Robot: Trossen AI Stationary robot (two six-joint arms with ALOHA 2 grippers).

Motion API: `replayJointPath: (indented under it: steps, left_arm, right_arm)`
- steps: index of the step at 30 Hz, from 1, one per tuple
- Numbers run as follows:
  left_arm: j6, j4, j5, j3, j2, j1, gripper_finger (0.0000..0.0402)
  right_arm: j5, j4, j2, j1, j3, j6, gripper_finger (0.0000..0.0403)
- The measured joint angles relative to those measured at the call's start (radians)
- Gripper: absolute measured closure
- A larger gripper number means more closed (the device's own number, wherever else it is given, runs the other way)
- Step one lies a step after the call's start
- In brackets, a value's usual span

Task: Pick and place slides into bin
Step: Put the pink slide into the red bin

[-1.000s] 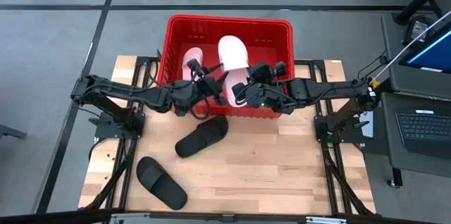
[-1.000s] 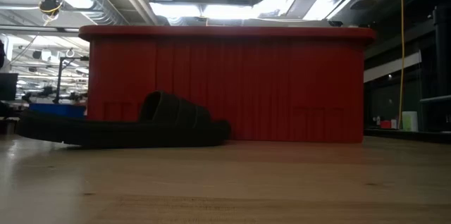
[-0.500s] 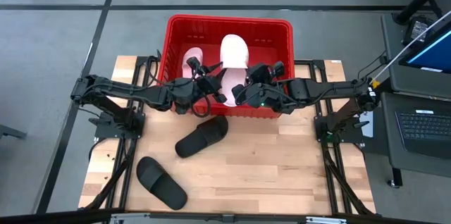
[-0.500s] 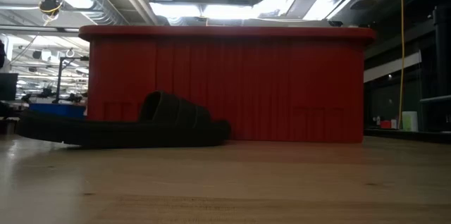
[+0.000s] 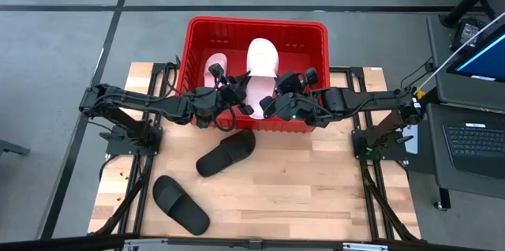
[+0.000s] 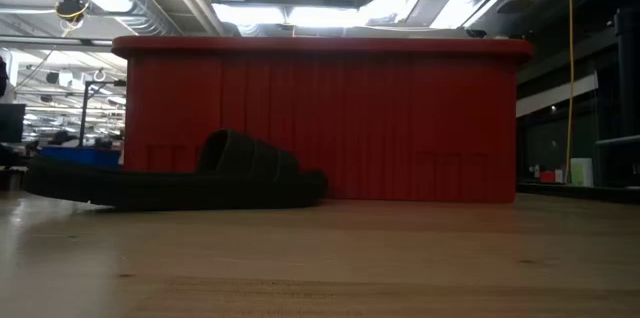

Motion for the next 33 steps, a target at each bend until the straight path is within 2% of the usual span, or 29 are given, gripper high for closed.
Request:
replayJointPath:
  steps: [3, 15, 23, 28, 30, 33]
  left_arm:
    - [0.000, 0.000, -0.010, 0.000, 0.000, 0.005, 0.0396]
    - [0.032, 0.004, -0.049, -0.002, 0.000, 0.048, 0.0397]
    - [0.045, 0.036, -0.067, -0.002, -0.004, 0.073, 0.0398]
    - [0.055, 0.075, -0.076, -0.001, -0.013, 0.081, 0.0398]
    - [0.048, 0.109, -0.078, 0.000, -0.019, 0.088, 0.0398]
    - [0.026, 0.146, -0.091, 0.000, -0.032, 0.106, 0.0398]
  right_arm:
    - [0.000, 0.002, 0.000, 0.000, 0.000, -0.022, 0.0392]
    - [-0.002, 0.005, 0.000, 0.001, 0.000, -0.051, 0.0285]
    - [0.001, 0.002, 0.000, 0.001, 0.000, -0.122, 0.0248]
    - [0.007, 0.002, 0.000, 0.000, 0.000, -0.127, 0.0257]
    - [0.007, 0.002, 0.000, -0.001, 0.000, -0.136, 0.0276]
    - [0.007, -0.004, 0.000, -0.001, 0.004, -0.139, 0.0328]
